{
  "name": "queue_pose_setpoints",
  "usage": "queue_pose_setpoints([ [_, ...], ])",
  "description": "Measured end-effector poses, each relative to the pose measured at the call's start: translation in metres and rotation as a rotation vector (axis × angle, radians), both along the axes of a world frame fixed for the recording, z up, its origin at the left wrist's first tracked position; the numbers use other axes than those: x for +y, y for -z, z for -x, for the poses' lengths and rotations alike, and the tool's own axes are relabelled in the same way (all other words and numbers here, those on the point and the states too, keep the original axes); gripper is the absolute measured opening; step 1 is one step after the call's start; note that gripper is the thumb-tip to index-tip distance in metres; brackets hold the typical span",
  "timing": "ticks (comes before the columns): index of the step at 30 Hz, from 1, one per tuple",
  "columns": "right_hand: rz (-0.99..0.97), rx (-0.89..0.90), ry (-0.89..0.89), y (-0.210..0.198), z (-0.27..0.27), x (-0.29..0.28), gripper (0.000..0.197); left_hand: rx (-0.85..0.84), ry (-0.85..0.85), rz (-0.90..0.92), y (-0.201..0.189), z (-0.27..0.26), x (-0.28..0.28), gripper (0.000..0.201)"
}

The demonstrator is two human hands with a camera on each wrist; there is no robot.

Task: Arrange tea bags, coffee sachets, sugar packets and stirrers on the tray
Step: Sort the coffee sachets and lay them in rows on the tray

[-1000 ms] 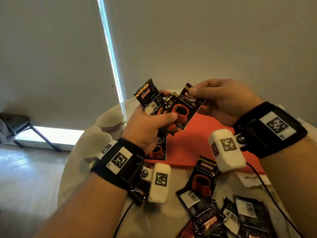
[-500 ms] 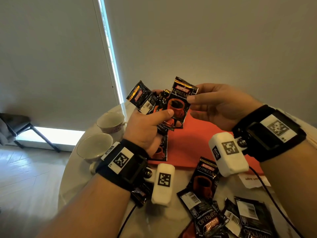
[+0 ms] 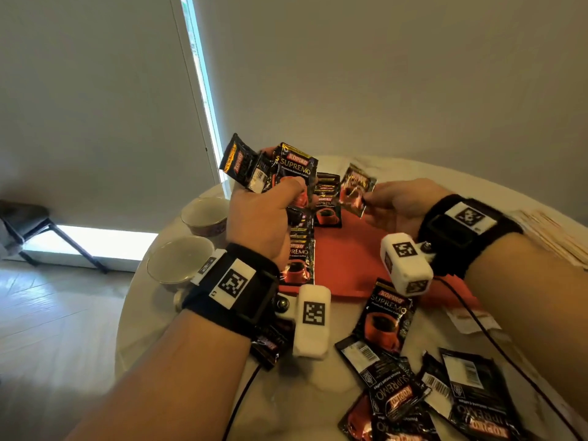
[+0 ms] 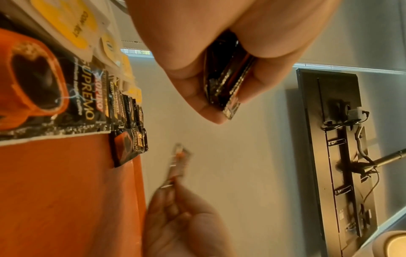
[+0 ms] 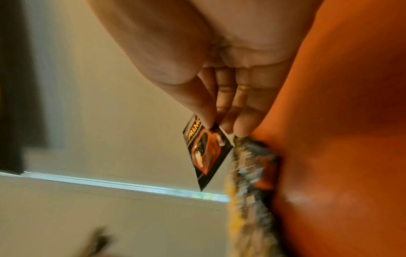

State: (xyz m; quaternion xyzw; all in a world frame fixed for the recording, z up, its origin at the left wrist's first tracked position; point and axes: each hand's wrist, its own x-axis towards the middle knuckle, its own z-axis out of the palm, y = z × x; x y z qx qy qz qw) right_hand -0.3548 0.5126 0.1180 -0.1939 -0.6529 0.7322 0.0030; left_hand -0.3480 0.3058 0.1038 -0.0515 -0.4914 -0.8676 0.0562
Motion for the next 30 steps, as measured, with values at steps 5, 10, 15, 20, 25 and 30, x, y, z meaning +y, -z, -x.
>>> queue_pose_setpoints([
  [5,-0.292,-0.141,-0.068,0.011,0.015,-0.004,0.005,0.007,-0.009,0.004,-0.004,-0.003,0.0,0.044],
  [10,-0.35,-0.173,-0.099,0.014,0.025,-0.007,0.006,-0.019,-0.003,0.004,-0.004,0.0,-0.004,0.036],
  [15,-0.422,-0.19,-0.139,0.013,0.03,-0.011,0.008,-0.033,-0.004,-0.012,-0.007,-0.001,-0.004,0.037],
  [20,-0.445,-0.189,-0.153,0.012,0.033,-0.016,0.012,-0.023,-0.014,-0.008,-0.006,0.0,-0.005,0.039],
  [25,-0.413,-0.181,-0.14,0.015,0.032,-0.016,0.011,-0.008,-0.009,-0.008,-0.005,0.002,-0.006,0.04],
  [30,-0.351,-0.133,-0.081,0.009,0.021,-0.016,0.015,-0.019,0.011,-0.014,-0.003,0.003,-0.005,0.038],
])
